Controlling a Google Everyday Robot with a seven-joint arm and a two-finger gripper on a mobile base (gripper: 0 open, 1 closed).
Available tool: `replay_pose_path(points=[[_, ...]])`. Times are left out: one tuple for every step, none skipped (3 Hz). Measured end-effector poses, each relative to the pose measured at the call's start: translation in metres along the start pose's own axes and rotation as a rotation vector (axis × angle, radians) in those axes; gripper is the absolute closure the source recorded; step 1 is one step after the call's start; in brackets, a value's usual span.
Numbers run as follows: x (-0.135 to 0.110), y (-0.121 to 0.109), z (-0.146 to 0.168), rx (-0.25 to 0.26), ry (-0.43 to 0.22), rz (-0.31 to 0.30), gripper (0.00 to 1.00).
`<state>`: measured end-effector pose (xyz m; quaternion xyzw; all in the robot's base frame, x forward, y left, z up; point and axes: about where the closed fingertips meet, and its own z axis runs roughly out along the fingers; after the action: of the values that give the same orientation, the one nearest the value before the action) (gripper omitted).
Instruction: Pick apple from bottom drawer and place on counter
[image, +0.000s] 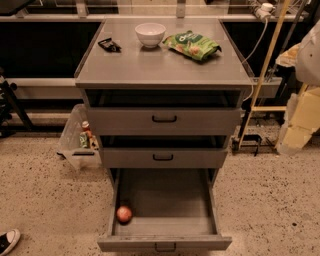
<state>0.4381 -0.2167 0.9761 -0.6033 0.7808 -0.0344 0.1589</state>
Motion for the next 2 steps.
replay_pose_path(points=[[0.0000, 0.0000, 0.0001, 0.000, 0.000, 0.000, 0.00], [-0.0072, -0.0004, 0.0088, 0.007, -0.037, 0.021, 0.00]])
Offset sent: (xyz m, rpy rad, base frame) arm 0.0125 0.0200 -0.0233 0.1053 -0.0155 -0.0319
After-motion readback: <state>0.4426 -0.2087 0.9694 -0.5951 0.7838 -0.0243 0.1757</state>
